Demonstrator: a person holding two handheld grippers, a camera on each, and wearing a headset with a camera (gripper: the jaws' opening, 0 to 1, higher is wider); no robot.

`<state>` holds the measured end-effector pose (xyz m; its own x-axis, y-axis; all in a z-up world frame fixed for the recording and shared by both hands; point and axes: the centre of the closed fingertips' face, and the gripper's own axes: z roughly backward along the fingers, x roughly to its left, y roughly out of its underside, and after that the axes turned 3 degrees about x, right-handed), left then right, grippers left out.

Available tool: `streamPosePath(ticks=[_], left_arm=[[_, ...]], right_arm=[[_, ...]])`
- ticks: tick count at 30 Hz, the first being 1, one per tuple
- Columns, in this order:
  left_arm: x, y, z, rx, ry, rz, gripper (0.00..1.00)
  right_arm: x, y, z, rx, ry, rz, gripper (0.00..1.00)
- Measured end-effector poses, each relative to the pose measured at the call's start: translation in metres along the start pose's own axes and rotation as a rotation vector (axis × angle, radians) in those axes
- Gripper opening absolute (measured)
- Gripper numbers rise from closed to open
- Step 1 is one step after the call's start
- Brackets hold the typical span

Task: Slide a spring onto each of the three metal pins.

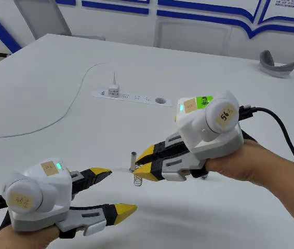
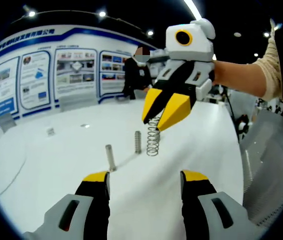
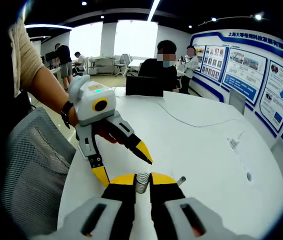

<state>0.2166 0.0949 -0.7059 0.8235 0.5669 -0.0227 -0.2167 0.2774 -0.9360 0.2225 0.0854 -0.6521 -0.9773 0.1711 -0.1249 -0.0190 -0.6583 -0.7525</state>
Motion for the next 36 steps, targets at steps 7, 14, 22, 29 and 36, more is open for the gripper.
streamPosePath(ticks=[7, 14, 22, 29, 36], left_arm=[[0.001, 0.001, 0.000, 0.000, -0.003, 0.004, 0.58], [0.003, 0.003, 0.001, 0.001, -0.005, 0.008, 0.58], [0.005, 0.005, 0.002, 0.004, -0.008, 0.011, 0.58], [0.007, 0.006, 0.002, 0.007, -0.011, 0.014, 0.58], [0.009, 0.009, 0.004, 0.013, -0.016, 0.021, 0.58]], right_arm=[[-0.016, -0.003, 0.001, -0.004, 0.028, -0.007, 0.11], [-0.029, -0.003, -0.001, -0.010, 0.051, -0.024, 0.11], [-0.047, -0.004, 0.000, -0.014, 0.083, -0.039, 0.11], [-0.057, -0.010, -0.004, -0.028, 0.103, -0.044, 0.11], [-0.065, -0.009, -0.010, -0.032, 0.117, -0.056, 0.11]])
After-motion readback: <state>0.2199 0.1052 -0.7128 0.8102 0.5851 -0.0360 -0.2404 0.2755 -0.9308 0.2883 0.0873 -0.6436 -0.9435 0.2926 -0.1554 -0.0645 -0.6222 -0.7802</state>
